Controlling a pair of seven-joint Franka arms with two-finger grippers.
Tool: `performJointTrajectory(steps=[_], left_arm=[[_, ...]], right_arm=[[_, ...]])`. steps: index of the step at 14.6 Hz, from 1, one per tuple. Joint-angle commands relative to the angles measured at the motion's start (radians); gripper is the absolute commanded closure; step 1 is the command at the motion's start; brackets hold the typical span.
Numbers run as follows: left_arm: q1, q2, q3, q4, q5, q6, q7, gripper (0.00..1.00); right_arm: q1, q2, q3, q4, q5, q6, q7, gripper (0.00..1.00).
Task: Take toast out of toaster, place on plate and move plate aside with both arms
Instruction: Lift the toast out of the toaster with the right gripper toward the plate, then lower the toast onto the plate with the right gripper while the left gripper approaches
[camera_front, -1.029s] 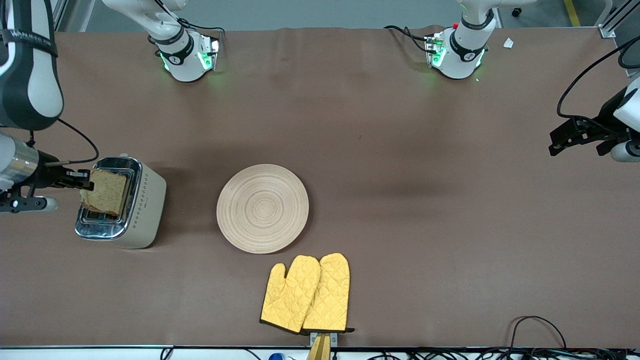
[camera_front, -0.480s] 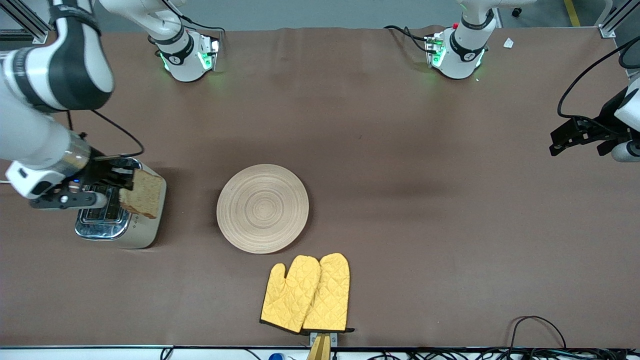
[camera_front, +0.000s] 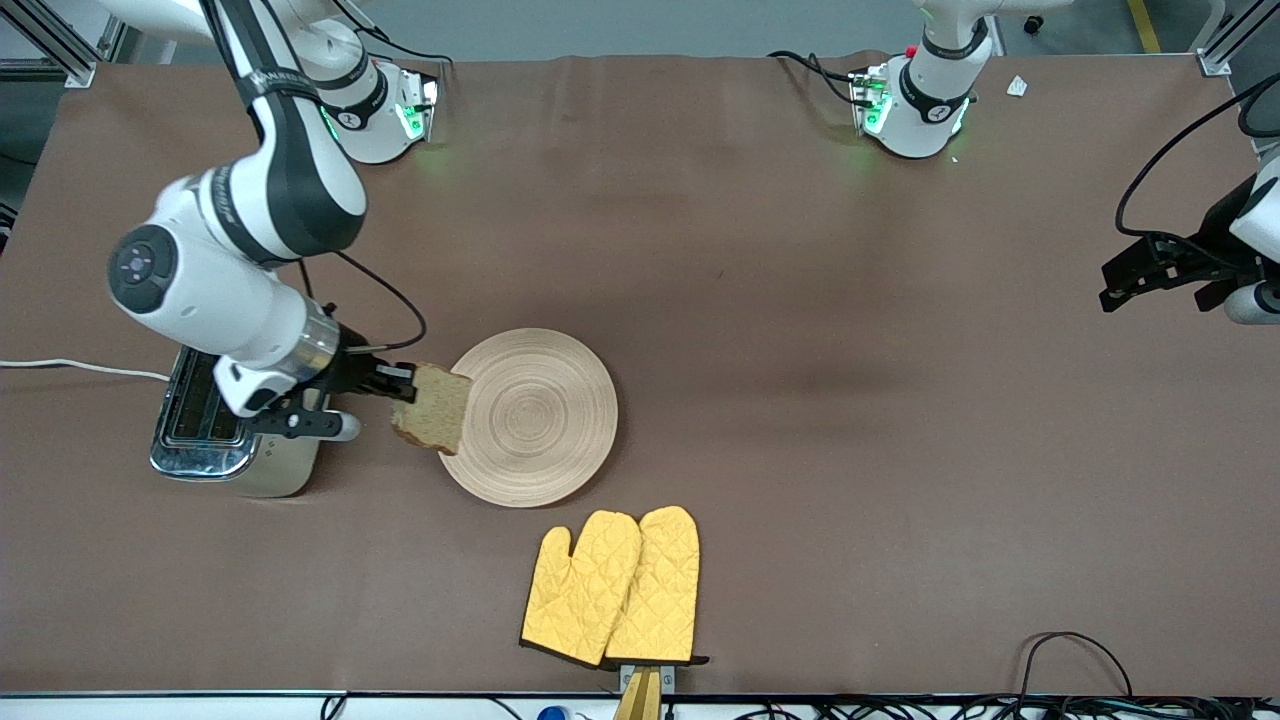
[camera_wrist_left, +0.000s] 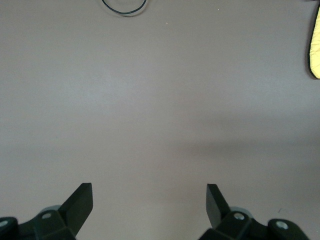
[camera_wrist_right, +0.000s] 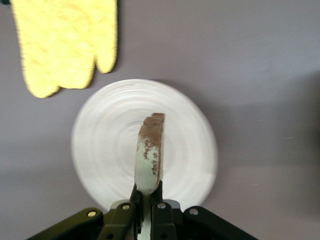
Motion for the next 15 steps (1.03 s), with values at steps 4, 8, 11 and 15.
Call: performJointTrajectory(steps=[4,8,11,15], left_arm=[[0.000,0.010,-0.003,0.020,0.026,-0.005,0.003,0.00],[0.000,0.013,-0.003,0.019,0.026,-0.006,0.003,0.00],[0.003,0.022,0.002,0.016,0.024,-0.006,0.006,0.00],[-0.006,0.034,0.004,0.011,0.020,-0.012,-0.009,0.00]], right_arm=[[0.124,0.024,-0.008,-0.104,0.105,0.184,0.084,1.00],[0.123,0.073,-0.008,-0.142,0.106,0.261,0.083,1.00],[0.100,0.132,-0.006,-0.139,0.110,0.276,0.048,1.00],[0.080,0.147,-0.006,-0.159,0.113,0.301,-0.008,1.00]])
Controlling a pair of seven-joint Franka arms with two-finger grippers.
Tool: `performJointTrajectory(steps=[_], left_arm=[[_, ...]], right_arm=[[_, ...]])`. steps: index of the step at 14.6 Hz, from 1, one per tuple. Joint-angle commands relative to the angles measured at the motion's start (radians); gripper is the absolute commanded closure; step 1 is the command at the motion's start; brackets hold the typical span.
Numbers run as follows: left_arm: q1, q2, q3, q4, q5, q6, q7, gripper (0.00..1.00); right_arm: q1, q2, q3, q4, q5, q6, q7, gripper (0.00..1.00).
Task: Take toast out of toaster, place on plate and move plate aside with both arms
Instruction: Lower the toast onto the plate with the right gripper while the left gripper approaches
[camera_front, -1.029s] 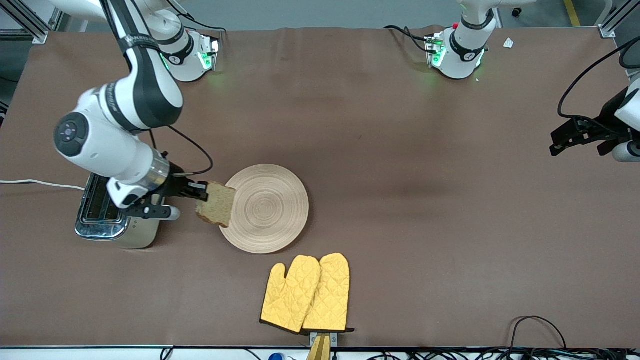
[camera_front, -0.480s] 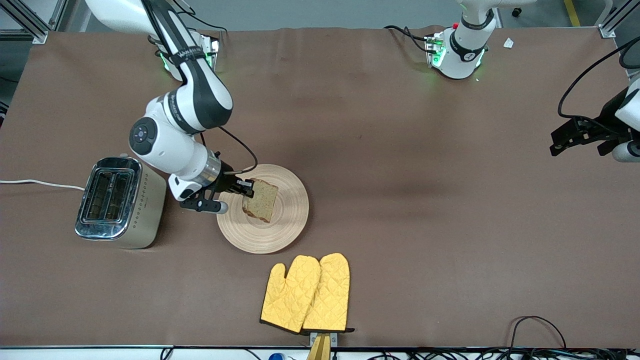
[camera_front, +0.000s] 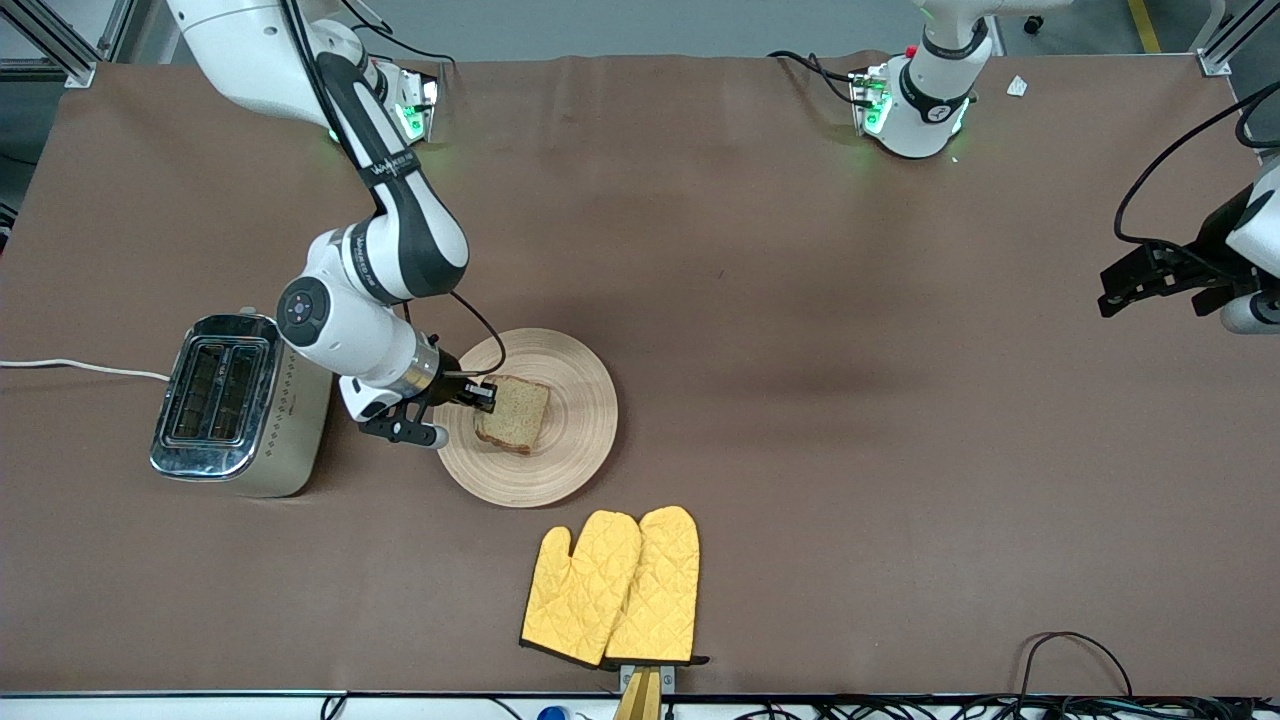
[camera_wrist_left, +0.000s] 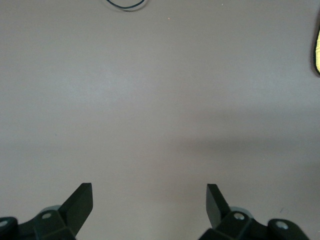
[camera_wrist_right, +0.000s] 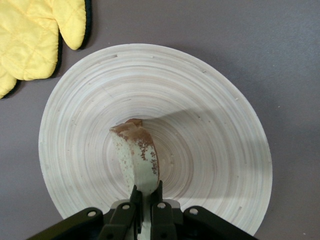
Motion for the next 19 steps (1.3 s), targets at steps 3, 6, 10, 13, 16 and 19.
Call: performJointTrajectory(steps=[3,6,10,13,16,19], left_arm=[[-0.026,0.039,-0.022,0.006,-0.041,-0.066,-0.003,0.00],[-0.031,0.105,-0.028,0.005,-0.219,-0.066,-0.005,0.00],[-0.033,0.232,-0.091,0.003,-0.400,0.008,-0.016,0.00],[-0.034,0.343,-0.127,0.003,-0.515,0.118,-0.023,0.00],[-0.052,0.440,-0.181,0.005,-0.603,0.251,-0.025,0.00],[-0.133,0.542,-0.189,0.006,-0.744,0.386,-0.022,0.00]], right_arm=[[-0.035,0.014,0.007,-0.051,0.026,0.063,-0.101,1.00],[-0.055,0.014,0.007,-0.068,0.026,0.062,-0.127,1.00],[-0.084,0.014,0.006,-0.073,0.026,0.063,-0.182,1.00],[-0.084,0.012,0.004,-0.085,0.025,0.056,-0.182,1.00],[-0.101,0.012,0.003,-0.103,0.025,0.051,-0.184,0.99],[-0.101,0.012,0.004,-0.106,0.025,0.043,-0.178,0.98]])
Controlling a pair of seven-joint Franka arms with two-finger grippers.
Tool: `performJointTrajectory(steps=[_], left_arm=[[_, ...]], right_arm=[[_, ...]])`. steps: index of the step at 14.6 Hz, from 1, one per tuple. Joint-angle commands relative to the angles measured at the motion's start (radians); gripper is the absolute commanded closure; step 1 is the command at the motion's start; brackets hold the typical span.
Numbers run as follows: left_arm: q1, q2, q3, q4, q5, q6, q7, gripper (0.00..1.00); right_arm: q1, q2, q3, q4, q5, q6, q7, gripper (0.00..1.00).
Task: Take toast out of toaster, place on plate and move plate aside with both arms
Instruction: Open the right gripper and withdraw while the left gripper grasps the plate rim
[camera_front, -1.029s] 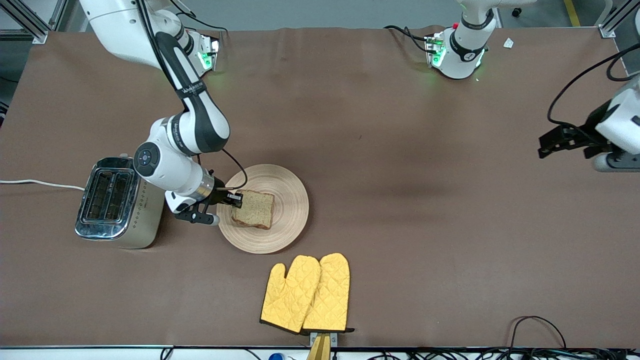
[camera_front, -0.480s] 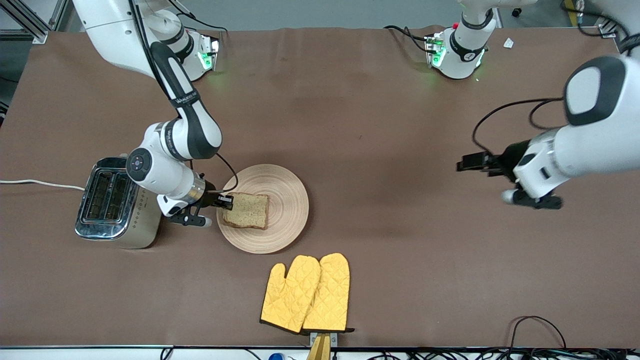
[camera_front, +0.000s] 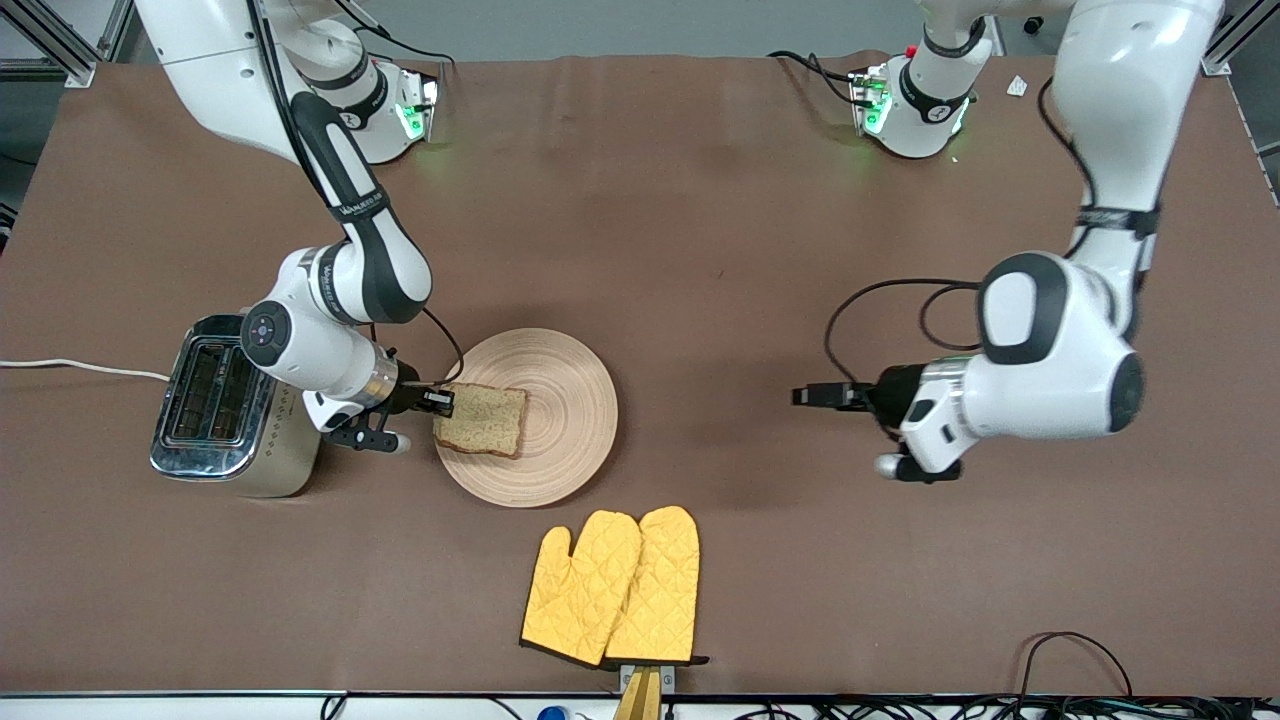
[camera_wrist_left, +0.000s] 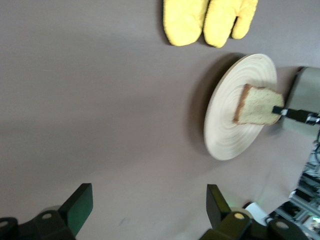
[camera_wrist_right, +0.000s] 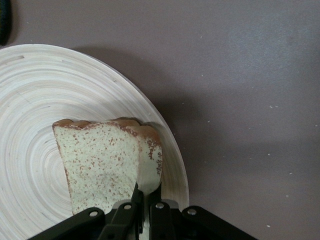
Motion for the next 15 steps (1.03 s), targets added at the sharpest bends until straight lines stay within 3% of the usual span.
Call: performJointTrajectory(steps=[1,2,3,4,5,6,12,15], left_arm=[[-0.089,0.083,-0.006,0.021,-0.141,0.120,-0.014,0.00],[-0.120,0.109,-0.006,0.021,-0.175,0.168,-0.009,0.00],[-0.148,0.143,-0.006,0.024,-0.193,0.218,0.001,0.00],[-0.177,0.177,-0.007,0.027,-0.218,0.261,0.003,0.00],[-0.214,0.198,-0.007,0.030,-0.247,0.300,0.003,0.00],[-0.244,0.215,-0.007,0.031,-0.276,0.340,0.005,0.00],[-0.358,0.343,-0.009,0.135,-0.404,0.478,0.012,0.00],[-0.399,0.413,-0.009,0.211,-0.405,0.527,0.012,0.00]], right_arm=[[-0.009,-0.013,0.006,-0.021,0.023,-0.004,-0.014,0.94],[-0.009,-0.013,0.007,-0.019,0.023,-0.015,-0.009,0.85],[-0.011,-0.013,0.006,-0.016,0.023,-0.030,-0.011,0.60],[-0.015,-0.013,0.006,-0.015,0.023,-0.032,-0.009,0.44],[-0.020,-0.013,0.006,-0.013,0.023,-0.034,-0.008,0.18],[-0.023,-0.013,0.004,-0.013,0.023,-0.034,-0.011,0.00],[-0.046,-0.033,-0.008,-0.009,0.000,-0.072,-0.026,0.00],[-0.045,-0.085,-0.025,-0.009,-0.113,-0.109,-0.021,0.00]])
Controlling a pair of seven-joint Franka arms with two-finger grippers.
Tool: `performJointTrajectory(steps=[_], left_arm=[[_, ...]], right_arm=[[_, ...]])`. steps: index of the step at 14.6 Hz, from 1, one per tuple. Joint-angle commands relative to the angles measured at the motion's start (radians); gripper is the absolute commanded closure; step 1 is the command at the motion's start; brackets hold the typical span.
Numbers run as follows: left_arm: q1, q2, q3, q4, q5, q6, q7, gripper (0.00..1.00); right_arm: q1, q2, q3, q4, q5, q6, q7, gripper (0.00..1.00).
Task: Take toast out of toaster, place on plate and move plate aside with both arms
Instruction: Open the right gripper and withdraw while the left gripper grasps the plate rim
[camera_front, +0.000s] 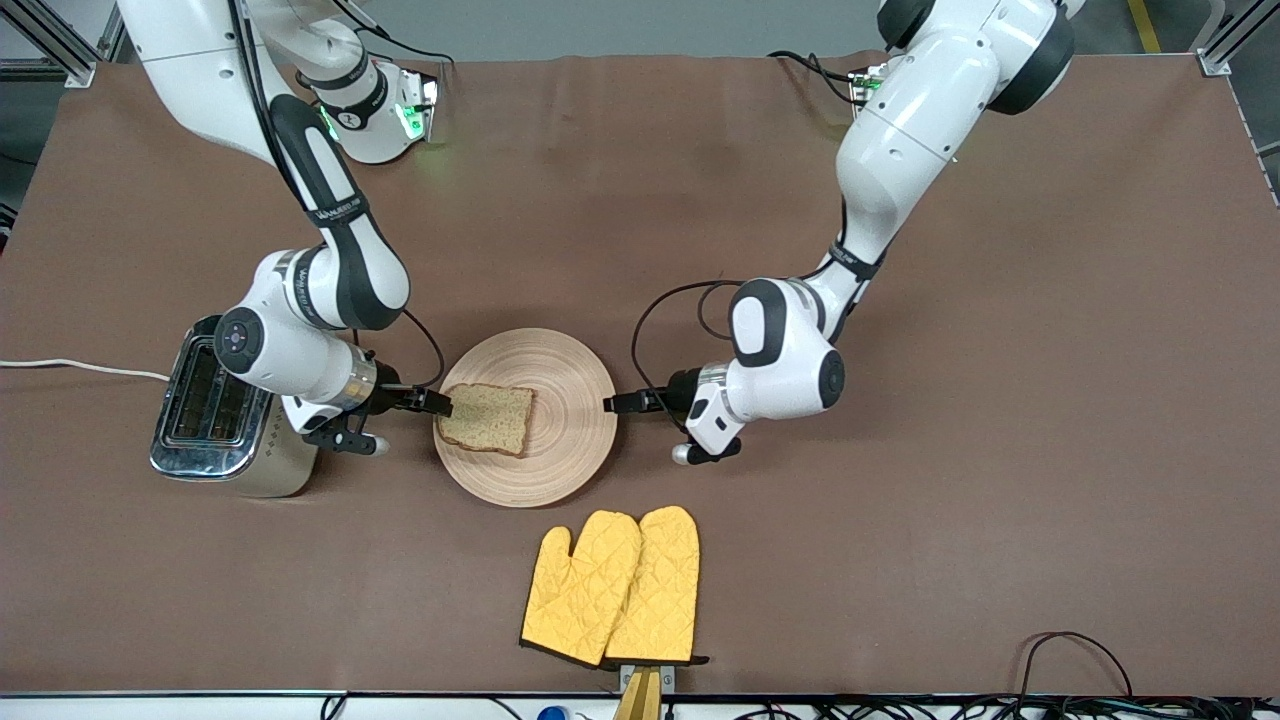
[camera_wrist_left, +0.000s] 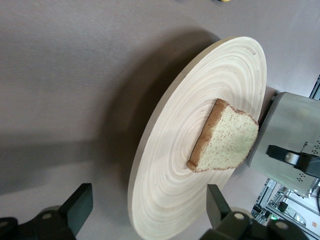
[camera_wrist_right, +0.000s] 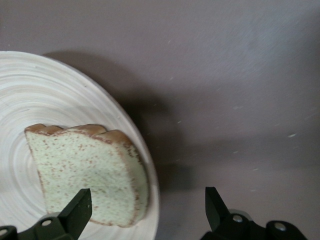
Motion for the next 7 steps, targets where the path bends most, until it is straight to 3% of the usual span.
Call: performJointTrajectory(steps=[1,5,6,7], left_arm=[[-0.045,0.075,0.003,0.101,-0.020,0.055,0.009,0.00],[-0.082,0.100,0.003,0.132,-0.020,0.096,0.024,0.03],[-0.083,0.102,0.003,0.129,-0.020,0.097,0.038,0.09],[-0.094,0.102,0.003,0.129,-0.020,0.115,0.059,0.20]], right_arm=[[-0.014,-0.089,-0.003,-0.017,-0.090,-0.063,-0.002,0.00],[-0.014,-0.223,-0.094,-0.009,-0.141,-0.181,-0.006,0.00],[-0.014,-0.247,-0.127,0.015,-0.163,-0.245,-0.008,0.00],[-0.014,-0.267,-0.153,0.054,-0.195,-0.327,-0.008,0.00]])
